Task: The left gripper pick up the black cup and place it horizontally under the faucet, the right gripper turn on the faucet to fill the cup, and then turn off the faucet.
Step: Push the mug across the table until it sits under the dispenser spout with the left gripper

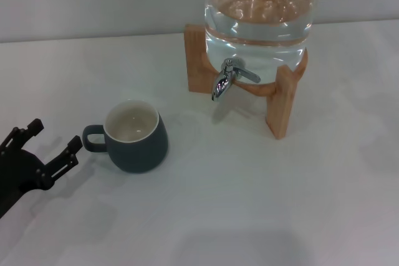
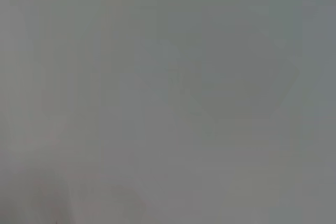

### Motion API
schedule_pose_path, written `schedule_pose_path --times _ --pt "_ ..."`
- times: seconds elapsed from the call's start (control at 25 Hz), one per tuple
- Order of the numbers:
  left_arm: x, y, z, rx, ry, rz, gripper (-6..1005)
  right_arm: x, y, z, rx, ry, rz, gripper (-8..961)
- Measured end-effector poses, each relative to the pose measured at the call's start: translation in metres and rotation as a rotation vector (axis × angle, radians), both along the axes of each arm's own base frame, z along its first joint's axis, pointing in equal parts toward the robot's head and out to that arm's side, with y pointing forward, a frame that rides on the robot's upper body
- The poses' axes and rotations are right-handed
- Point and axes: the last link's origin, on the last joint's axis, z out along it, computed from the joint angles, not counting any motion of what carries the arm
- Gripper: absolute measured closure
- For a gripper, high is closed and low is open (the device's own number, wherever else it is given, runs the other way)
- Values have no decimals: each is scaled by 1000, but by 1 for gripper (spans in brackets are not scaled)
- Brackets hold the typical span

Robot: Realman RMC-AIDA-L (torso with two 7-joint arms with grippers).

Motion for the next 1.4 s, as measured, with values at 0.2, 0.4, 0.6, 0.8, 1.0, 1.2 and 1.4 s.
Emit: schedule_pose_path --times 0.2,0.4,0.6,0.8,1.0,1.2,1.4 --pt "-3 -1 -3 3 -12 38 110 0 -1 0 0 0 -1 112" --pt "-7 -3 -7 -5 -10 70 110 1 -2 1 0 -2 -4 112" --pt "-10 -3 -12 -17 -9 97 109 1 -2 1 -1 -2 -2 112" --pt "-11 -3 -14 -25 -6 108 110 1 -2 1 -2 -2 0 112" --pt "-11 -3 -13 -19 -8 114 110 2 -3 0 -2 0 -3 112" --pt "-16 -1 -14 -17 2 152 110 1 -3 -1 -3 2 -2 112" --pt "-17 0 -21 -34 -6 183 109 1 -3 -2 -4 4 -1 112"
